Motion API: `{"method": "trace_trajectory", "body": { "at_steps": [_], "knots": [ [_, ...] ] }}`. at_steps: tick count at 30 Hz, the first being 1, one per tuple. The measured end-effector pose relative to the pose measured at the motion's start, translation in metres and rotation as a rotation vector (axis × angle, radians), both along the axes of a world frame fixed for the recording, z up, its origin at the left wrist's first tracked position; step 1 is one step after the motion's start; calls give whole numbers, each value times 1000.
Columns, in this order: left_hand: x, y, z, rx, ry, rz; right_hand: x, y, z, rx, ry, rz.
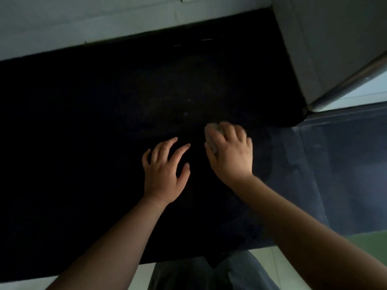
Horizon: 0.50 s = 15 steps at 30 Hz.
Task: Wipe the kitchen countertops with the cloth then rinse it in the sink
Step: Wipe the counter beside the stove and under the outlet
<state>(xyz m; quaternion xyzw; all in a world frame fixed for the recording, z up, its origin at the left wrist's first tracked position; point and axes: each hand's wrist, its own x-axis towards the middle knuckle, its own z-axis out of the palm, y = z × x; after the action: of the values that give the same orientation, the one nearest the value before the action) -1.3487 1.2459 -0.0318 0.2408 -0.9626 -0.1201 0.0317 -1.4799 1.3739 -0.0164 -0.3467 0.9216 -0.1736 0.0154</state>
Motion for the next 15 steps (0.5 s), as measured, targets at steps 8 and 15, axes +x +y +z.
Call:
{"method": "trace_trajectory", "body": {
  "at_steps": [8,15],
  "knots": [
    [-1,-2,7,71,32,4,-12,6,0,0,10,-44],
    [-11,-66,7,-39,7,229,-2,-47,-1,14,-6,78]
  ]
}}
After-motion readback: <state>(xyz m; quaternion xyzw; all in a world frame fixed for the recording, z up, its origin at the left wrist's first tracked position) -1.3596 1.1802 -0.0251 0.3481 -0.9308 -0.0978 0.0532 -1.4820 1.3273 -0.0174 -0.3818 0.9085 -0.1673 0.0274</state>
